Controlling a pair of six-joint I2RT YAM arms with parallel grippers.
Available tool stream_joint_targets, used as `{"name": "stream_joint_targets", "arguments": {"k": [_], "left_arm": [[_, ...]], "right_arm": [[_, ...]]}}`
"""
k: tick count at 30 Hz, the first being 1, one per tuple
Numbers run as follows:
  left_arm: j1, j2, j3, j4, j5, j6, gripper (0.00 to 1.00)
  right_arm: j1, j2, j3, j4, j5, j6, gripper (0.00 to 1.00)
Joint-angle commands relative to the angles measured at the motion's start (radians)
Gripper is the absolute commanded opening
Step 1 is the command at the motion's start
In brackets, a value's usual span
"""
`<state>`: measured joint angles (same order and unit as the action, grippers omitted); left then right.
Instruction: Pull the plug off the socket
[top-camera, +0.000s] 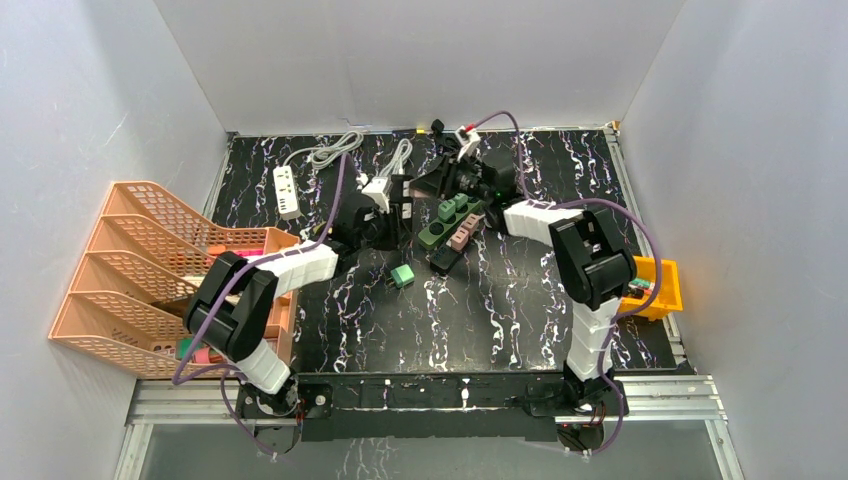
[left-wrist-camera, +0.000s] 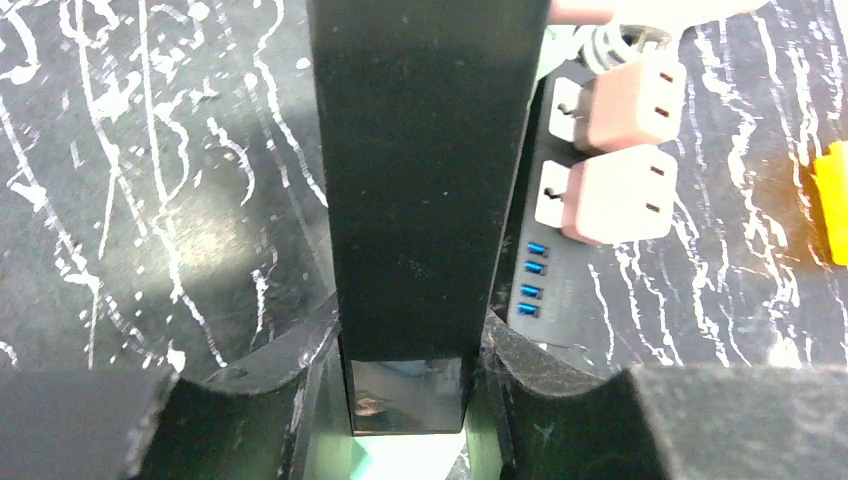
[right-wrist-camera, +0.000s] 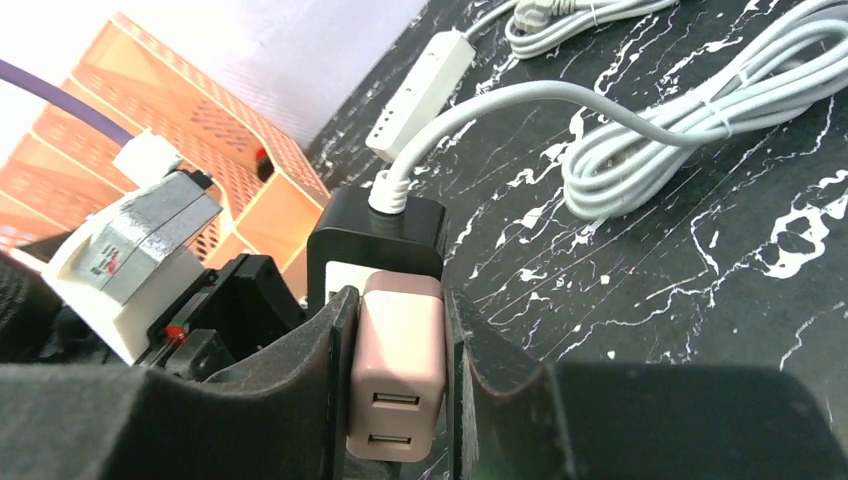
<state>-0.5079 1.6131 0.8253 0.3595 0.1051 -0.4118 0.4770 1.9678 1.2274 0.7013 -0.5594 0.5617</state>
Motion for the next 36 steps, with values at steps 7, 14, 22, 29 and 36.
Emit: {"name": "stream_joint_targets", "arguments": {"k": [7,14,22,29,36], "left_arm": [[0.147,0.074,0.110,-0.073,-0.152,-0.096,0.00],[0.185,0.158,0.221,-0.065,-0.058,0.007,0.00],[0.235,0.342,0.442,-0.126,0.006,0.166,0.00],[0.320,0.527,0.641,-0.269,0.241,0.186,0.00],[0.364,0.593,0.689,-0.326,0.285,0.132,0.15]], "right_arm": [[-0.017,-0.340,-0.102,-0.189,0.045,-0.096,0.00],[0.053,-0.590,-0.278,-0.245,0.270,-0.204,0.00],[-0.112,-0.771,-0.645,-0.198,0.138,0.015,0.00],[-0.116,-0.798,-0.865,-0.221,0.149,0.159,0.00],[-0.115,-0.740,-0.900,-0.333,0.230,0.120,0.00]]}}
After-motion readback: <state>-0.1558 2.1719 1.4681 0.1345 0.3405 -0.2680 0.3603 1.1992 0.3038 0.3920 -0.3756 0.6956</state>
